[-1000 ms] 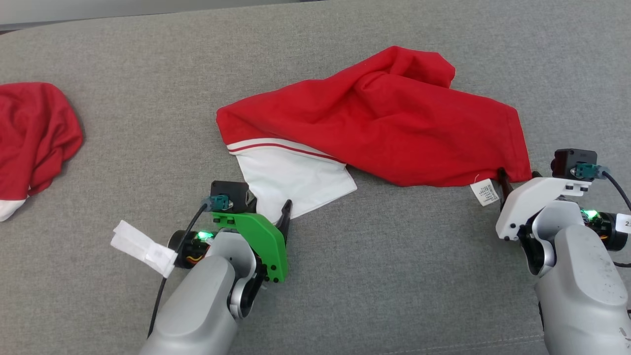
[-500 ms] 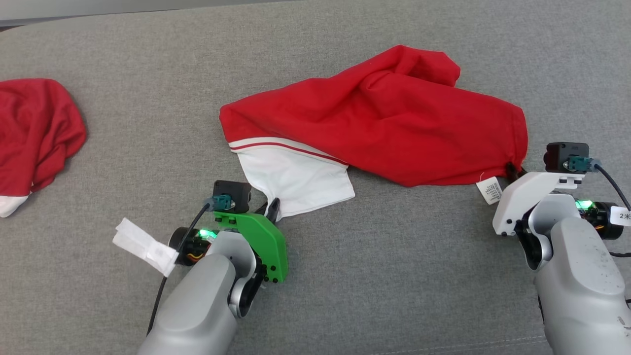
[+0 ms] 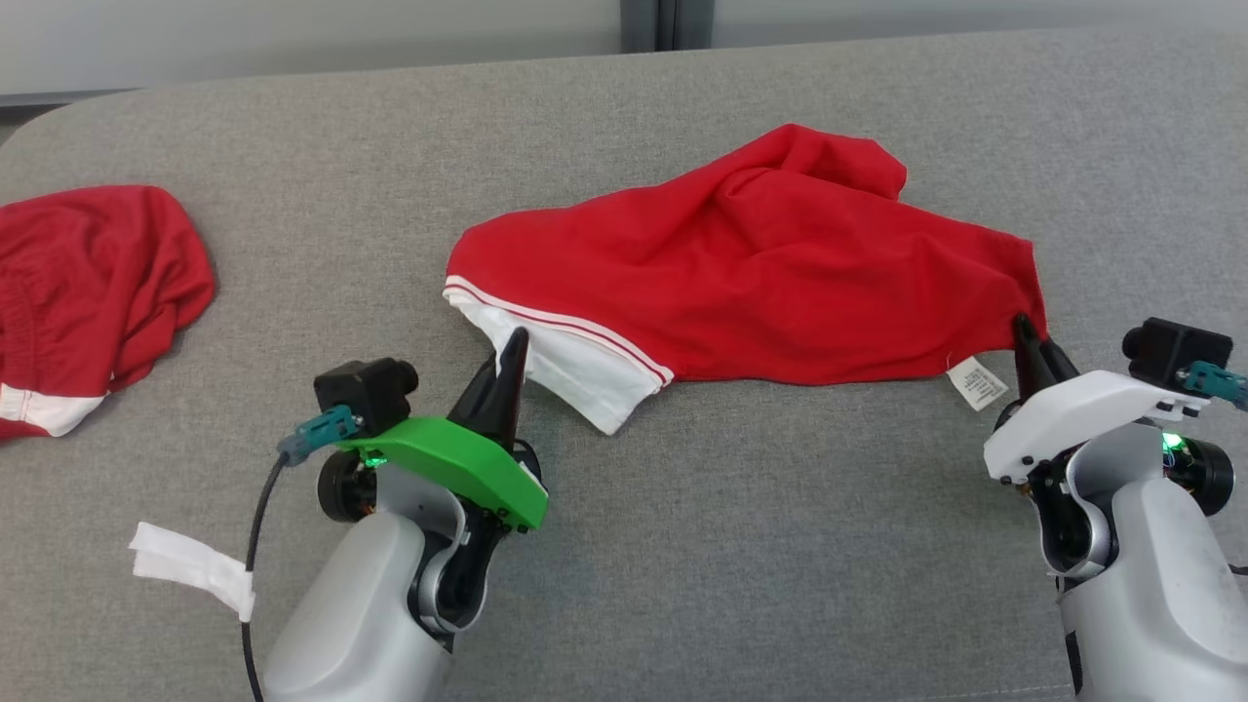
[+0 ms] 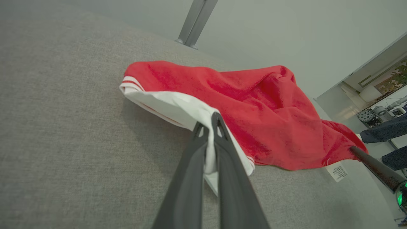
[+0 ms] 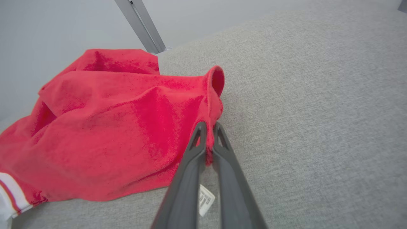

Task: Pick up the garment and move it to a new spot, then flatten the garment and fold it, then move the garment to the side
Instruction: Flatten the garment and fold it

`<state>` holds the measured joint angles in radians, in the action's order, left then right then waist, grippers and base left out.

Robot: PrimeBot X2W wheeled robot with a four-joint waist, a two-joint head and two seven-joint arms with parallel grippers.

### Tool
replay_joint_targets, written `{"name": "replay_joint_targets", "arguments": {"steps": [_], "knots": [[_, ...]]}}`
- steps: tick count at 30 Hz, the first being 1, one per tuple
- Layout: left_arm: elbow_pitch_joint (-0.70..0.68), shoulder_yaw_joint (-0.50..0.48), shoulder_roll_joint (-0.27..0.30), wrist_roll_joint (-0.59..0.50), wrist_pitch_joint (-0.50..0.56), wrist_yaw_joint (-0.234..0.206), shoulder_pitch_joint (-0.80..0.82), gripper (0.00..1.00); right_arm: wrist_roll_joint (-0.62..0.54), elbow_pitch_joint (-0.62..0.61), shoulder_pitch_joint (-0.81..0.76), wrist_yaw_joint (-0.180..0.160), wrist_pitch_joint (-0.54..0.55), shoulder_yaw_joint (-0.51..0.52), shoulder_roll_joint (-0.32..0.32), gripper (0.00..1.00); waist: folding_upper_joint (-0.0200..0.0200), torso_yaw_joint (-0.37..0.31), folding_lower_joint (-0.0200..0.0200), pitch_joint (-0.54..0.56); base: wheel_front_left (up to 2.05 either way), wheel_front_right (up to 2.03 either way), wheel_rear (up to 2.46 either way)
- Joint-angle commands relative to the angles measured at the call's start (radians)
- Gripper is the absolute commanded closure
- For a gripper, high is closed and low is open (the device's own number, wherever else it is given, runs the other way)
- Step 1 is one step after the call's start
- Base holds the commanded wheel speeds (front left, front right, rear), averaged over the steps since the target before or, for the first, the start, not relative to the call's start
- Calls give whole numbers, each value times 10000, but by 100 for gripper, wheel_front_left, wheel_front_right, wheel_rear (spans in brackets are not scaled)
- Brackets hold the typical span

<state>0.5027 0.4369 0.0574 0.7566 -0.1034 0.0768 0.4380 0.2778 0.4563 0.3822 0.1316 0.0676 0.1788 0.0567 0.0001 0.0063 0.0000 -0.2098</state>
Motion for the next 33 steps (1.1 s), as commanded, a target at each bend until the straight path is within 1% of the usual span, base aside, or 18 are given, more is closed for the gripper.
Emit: {"name": "replay_joint_targets", "arguments": {"steps": [1, 4, 6, 9, 13, 16, 17, 19, 22, 24, 26, 29, 31, 33], "knots": [[-521, -87, 217, 150, -95, 124, -157, 100, 401, -523, -272, -18, 37, -48, 8, 100, -1, 57, 0, 236, 0, 0, 0], [-1877, -241, 454, 447, -53, 263, -539, 100, 962, -1779, -844, -16, 266, -202, -35, 100, -1, 24, 0, 391, 0, 0, 0], [-2896, -470, 653, 799, 85, 262, -806, 100, 1357, -2745, -1166, -16, 499, -261, -38, 100, -1, -31, 0, 460, 0, 0, 0], [-4568, -859, 928, 1357, 473, 72, -1205, 100, 1860, -4180, -1633, -15, 883, -318, -51, 100, -1, -144, 0, 506, 0, 0, 0], [-6462, -1270, 1458, 1797, 1168, -285, -1402, 100, 1938, -5693, -1917, -15, 1393, -298, -57, 100, -1, -324, 0, 359, 0, 0, 0], [-7351, -1539, 1757, 2063, 1644, -535, -1243, 100, 1987, -6392, -1926, -13, 1764, -157, -57, 100, -1, -425, 0, 99, 0, 0, 0], [-7606, -1701, 1937, 2138, 1863, -650, -1073, 100, 2039, -6599, -1810, -13, 1971, -173, -59, 100, -1, -493, 0, -76, 0, 0, 0], [-7834, -1913, 2141, 2249, 2148, -772, -734, 100, 2024, -6786, -1444, -12, 2314, -253, -58, 100, -1, -613, 0, -417, 0, 0, 0], [-7712, -2166, 2417, 2427, 2610, -886, 32, 100, 2140, -6585, -598, -10, 2864, -552, -60, 100, -1, -842, 0, -1092, 0, 0, 0], [-7570, -2094, 2758, 2212, 2914, -610, 855, 100, 2062, -6146, 379, -10, 3177, -818, -60, 100, -1, -1064, 0, -1657, 0, 0, 0], [-7154, -2101, 2933, 2117, 3182, -557, 1561, 100, 2123, -5355, 1496, -10, 3348, -1034, -57, 100, -1, -1323, 0, -2206, 0, 0, 0], [-6346, -2233, 3113, 1956, 3415, -442, 3193, 100, 2590, -3756, 3512, -10, 3285, -1180, -56, 100, -1, -1597, 0, -3034, 0, 0, 0], [-5610, -2372, 3284, 1757, 3292, -287, 4334, 100, 2489, -2720, 4915, -8, 3060, -1304, -62, 100, -1, -1774, 0, -3498, 0, 0, 0], [-4877, -2406, 3500, 1169, 2938, -56, 5504, 100, 2129, -1783, 6261, -8, 2465, -1316, -56, 100, -1, -1926, 0, -3858, 0, 0, 0]]}}
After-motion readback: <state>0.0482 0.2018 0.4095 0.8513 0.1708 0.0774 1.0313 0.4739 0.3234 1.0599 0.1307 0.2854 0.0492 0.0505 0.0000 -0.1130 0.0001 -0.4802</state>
